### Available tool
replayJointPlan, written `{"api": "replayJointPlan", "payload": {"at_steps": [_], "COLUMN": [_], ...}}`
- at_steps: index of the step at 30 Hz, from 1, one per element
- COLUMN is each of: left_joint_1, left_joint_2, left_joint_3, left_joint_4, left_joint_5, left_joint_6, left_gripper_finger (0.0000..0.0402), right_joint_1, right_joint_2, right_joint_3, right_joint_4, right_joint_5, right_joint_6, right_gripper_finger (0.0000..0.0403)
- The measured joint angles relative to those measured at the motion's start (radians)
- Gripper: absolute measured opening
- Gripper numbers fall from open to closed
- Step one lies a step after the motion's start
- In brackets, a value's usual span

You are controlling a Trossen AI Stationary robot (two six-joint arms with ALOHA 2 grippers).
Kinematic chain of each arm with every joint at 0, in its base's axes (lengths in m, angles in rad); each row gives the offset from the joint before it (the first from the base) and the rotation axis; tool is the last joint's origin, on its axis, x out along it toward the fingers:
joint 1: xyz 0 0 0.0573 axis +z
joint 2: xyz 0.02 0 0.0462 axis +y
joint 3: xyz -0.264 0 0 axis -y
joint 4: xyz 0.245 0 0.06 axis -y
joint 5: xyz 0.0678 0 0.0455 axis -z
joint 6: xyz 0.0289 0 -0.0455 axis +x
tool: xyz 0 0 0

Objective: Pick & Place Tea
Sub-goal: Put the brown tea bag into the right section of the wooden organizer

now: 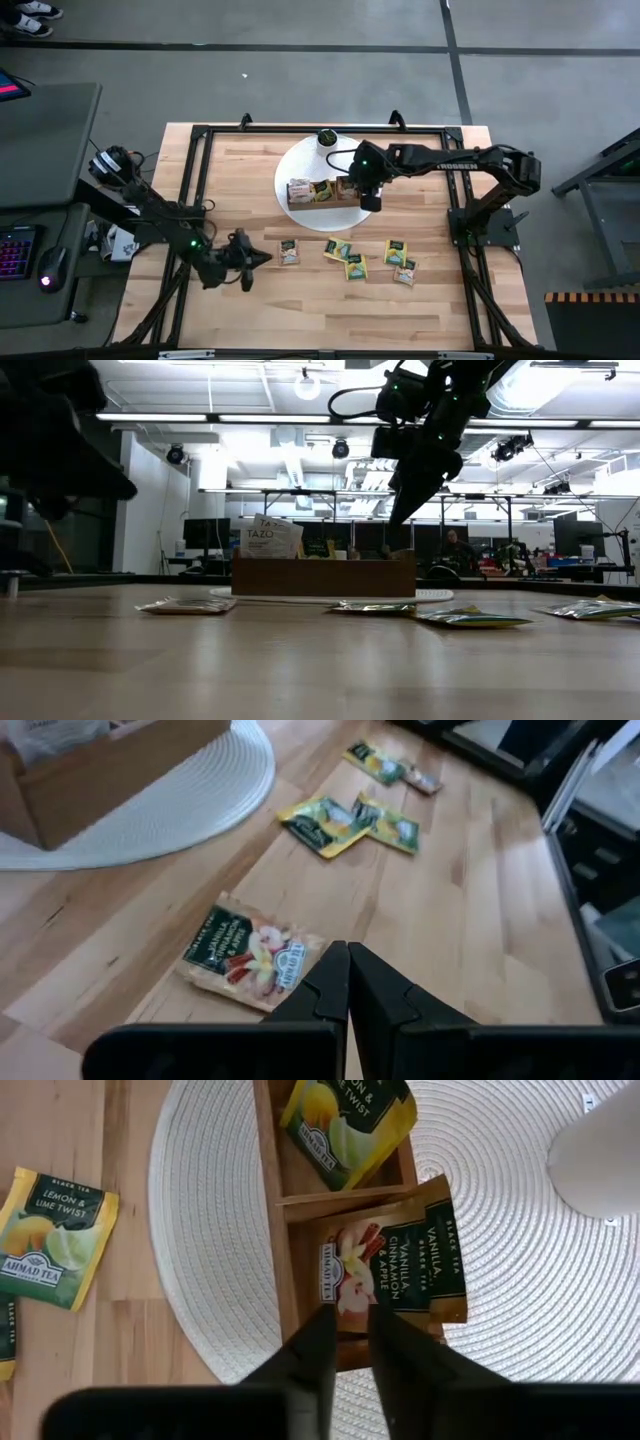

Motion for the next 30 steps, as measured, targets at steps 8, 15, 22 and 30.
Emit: {"api": "replayJointPlan", "payload": {"at_steps": [8,15,22,30], "left_joint_1": [0.084,0.125,0.136,0.189], "left_joint_2": [0.001,0.061,0.117,0.216], "left_joint_3": [0.0,0.001,0.001,0.001], "left_joint_4": [-0.017,0.006,0.154,0.253], "left_joint_5": [0.16,0.255,0.216,0.248], "left_joint_6": [0.023,0.052,0.102,0.136], "left_gripper_finger": [0.0001,0.0001,0.0001,0.0001], "right_joint_1": [0.0,0.041,0.149,0.257], "right_joint_2": [-0.006,-0.008,-0.008,0.003], "right_joint_3": [0.003,0.006,0.006,0.001], "right_joint_4": [0.009,0.149,0.357,0.516], "right_joint_5": [-0.012,-0.087,-0.085,0.034], "right_joint_6": [0.069,0.151,0.257,0.327], "right_gripper_finger": [0.0161,0.0232,0.0249,0.0249]}}
